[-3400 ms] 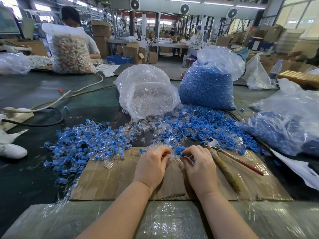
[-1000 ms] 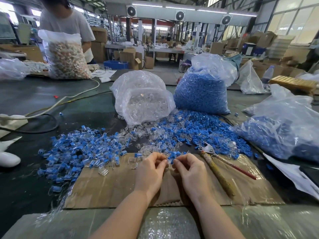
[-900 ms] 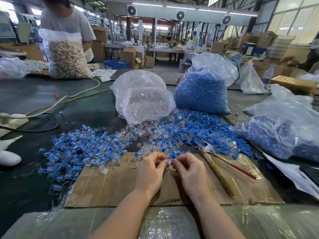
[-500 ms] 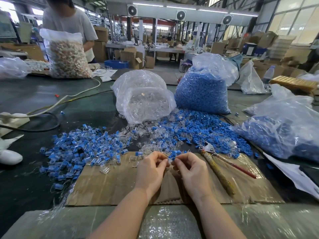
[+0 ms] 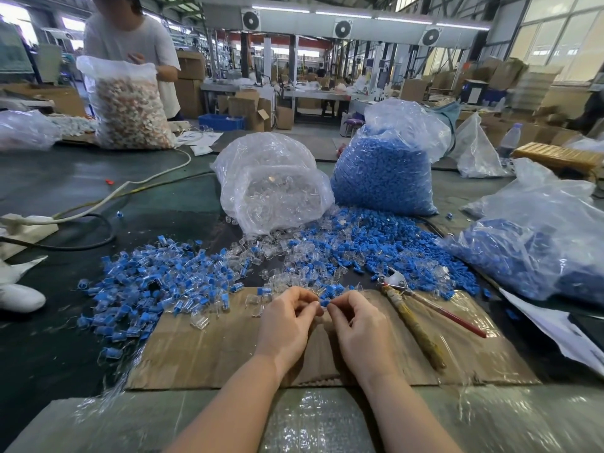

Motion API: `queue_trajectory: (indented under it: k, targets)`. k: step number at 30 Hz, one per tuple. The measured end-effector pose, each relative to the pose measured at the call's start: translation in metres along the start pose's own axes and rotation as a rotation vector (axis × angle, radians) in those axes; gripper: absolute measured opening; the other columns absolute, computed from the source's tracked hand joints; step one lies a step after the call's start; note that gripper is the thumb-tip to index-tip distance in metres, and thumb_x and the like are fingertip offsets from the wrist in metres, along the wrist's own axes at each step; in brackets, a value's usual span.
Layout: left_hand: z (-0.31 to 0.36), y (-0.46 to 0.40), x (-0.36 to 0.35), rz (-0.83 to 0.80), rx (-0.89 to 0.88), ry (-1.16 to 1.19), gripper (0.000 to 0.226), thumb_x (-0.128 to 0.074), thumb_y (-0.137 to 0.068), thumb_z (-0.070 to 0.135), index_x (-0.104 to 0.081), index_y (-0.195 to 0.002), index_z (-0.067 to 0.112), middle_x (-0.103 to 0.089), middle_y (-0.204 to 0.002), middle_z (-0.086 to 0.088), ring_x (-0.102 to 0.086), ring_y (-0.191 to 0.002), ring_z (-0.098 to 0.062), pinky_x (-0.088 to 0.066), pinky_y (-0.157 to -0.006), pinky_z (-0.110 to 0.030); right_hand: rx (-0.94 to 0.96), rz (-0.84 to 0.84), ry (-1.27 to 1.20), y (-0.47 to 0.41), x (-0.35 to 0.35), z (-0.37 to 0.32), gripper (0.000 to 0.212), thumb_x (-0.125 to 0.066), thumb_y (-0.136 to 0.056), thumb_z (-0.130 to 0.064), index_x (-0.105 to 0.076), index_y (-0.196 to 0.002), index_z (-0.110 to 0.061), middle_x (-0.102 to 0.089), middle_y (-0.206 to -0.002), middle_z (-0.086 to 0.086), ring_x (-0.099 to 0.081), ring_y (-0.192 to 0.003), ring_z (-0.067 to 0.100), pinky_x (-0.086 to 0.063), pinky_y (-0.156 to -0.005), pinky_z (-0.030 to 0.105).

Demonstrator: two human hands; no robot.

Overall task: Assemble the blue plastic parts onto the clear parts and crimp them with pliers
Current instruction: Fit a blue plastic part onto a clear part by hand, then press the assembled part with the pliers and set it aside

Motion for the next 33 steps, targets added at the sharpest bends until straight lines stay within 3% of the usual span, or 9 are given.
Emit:
queue_trajectory:
  k: [5,10,14,20,25,33]
  targets:
    - [0.002,0.000,0.000,-0.010,-0.017,-0.018,0.021,-0.061,-0.087,0.004,-0.062,-0.079,0.024,-0.068,-0.076,0.004,-0.065,-0.069,0.002,-0.048,-0.062,-0.010,0.060,-0.016,0.115,0.001,-0.005,-0.006,0.009,-0.059,-0.089,-0.027,-0.062,-0.085,-0.019,-0.066,-0.083,-0.005,-0.058,-0.082,0.015,-0.044,-0.073,0.033]
    - [-0.002,0.000,-0.003,-0.043,0.007,-0.017,0.019,-0.060,-0.087,0.004,-0.064,-0.081,0.022,-0.069,-0.079,0.005,-0.066,-0.075,-0.003,-0.056,-0.076,-0.026,0.062,-0.013,0.122,0.000,-0.005,-0.005,0.010,-0.060,-0.089,-0.028,-0.062,-0.084,-0.020,-0.066,-0.082,-0.007,-0.058,-0.081,0.013,-0.044,-0.072,0.031]
    - [0.000,0.000,-0.001,-0.018,0.003,-0.046,0.021,-0.058,-0.089,0.008,-0.061,-0.079,0.027,-0.068,-0.080,0.003,-0.065,-0.077,-0.012,-0.055,-0.075,-0.031,0.116,0.000,0.083,0.001,-0.003,-0.012,0.007,-0.065,-0.086,-0.028,-0.063,-0.085,-0.022,-0.064,-0.078,-0.011,-0.057,-0.077,0.007,-0.045,-0.071,0.025]
    - [0.002,0.000,-0.001,-0.032,-0.009,-0.073,0.021,-0.057,-0.090,0.011,-0.061,-0.082,0.030,-0.067,-0.079,0.005,-0.064,-0.073,-0.008,-0.053,-0.069,-0.021,0.219,0.012,0.031,0.003,0.000,-0.025,0.020,-0.069,-0.081,-0.011,-0.068,-0.098,-0.022,-0.055,-0.080,-0.020,-0.049,-0.073,-0.004,-0.043,-0.070,0.017]
    - [0.003,0.001,-0.002,-0.039,-0.014,-0.079,0.021,-0.057,-0.090,0.010,-0.061,-0.080,0.028,-0.067,-0.075,0.004,-0.063,-0.069,-0.009,-0.052,-0.067,-0.022,0.220,0.002,-0.012,0.002,-0.001,-0.023,0.018,-0.071,-0.081,-0.010,-0.072,-0.096,-0.020,-0.063,-0.084,-0.009,-0.056,-0.078,0.006,-0.048,-0.073,0.027]
    - [0.006,0.002,-0.002,-0.040,-0.015,-0.063,0.016,-0.061,-0.088,0.009,-0.062,-0.081,0.023,-0.067,-0.076,0.002,-0.063,-0.068,-0.007,-0.050,-0.063,-0.015,0.224,0.014,0.004,0.001,-0.001,-0.023,0.016,-0.071,-0.080,-0.011,-0.072,-0.094,-0.018,-0.063,-0.083,-0.009,-0.056,-0.079,0.009,-0.049,-0.074,0.030]
Point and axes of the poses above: each hand's wrist, its own y-axis away from the middle knuckle, its own x-axis out of the back of the hand, z = x × y, the point moved 10 cm from there along -y, towards the middle knuckle
